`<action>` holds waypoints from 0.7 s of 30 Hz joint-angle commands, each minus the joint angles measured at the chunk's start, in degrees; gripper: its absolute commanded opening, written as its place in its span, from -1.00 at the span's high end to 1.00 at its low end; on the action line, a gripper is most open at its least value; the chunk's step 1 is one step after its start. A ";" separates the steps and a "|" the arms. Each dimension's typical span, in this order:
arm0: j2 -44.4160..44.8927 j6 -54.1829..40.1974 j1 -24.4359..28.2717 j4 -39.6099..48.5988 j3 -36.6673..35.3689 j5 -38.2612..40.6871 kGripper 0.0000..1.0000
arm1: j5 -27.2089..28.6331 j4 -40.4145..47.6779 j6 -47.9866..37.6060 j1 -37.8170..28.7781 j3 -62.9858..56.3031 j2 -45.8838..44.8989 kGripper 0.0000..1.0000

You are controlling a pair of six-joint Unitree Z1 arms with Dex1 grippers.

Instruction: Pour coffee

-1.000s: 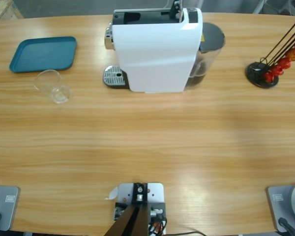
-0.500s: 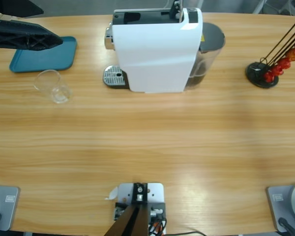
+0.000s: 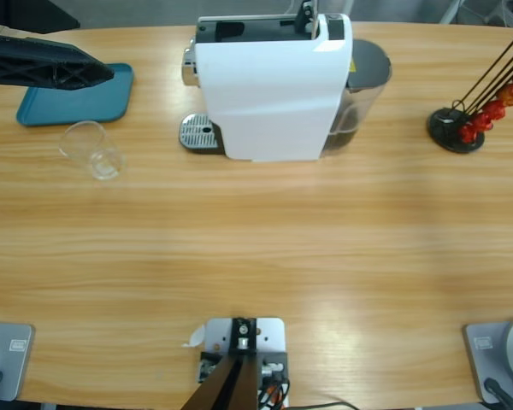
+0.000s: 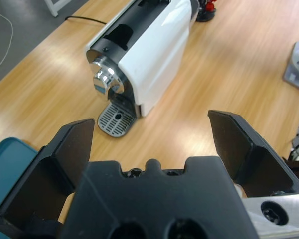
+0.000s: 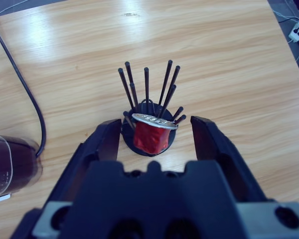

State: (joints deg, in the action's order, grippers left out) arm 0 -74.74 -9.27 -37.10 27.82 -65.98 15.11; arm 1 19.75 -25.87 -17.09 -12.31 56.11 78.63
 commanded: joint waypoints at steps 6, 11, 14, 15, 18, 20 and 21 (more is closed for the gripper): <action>-1.42 1.19 -0.60 0.31 2.44 -0.19 -0.99 | 0.99 -0.06 -0.17 0.36 -0.98 1.04 -0.23; -1.42 1.24 -0.60 0.31 2.44 -0.26 -0.99 | 1.08 0.03 0.46 0.36 -1.30 0.81 -0.02; -1.55 1.31 -0.60 0.24 2.44 -0.26 -0.99 | 1.08 0.03 0.55 0.36 -1.90 0.56 -0.02; -1.55 1.47 -0.60 0.22 2.44 -0.24 -0.99 | 1.08 0.03 0.53 0.36 -2.02 0.56 -0.02; -1.46 1.54 -0.60 0.22 2.53 -0.26 -0.99 | 1.08 0.03 0.53 0.36 -2.00 0.48 -0.02; -1.46 1.55 -0.60 0.22 2.53 -0.26 -0.99 | 1.03 0.03 0.55 0.36 -2.04 0.48 -0.02; -1.46 1.64 -0.60 0.22 2.53 -0.26 -0.99 | 1.01 0.03 0.57 0.36 -2.05 0.48 -0.02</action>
State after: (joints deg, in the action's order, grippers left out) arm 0 -74.74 -8.82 -37.11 27.82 -65.77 15.11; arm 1 19.78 -25.87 -17.01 -12.31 55.94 78.62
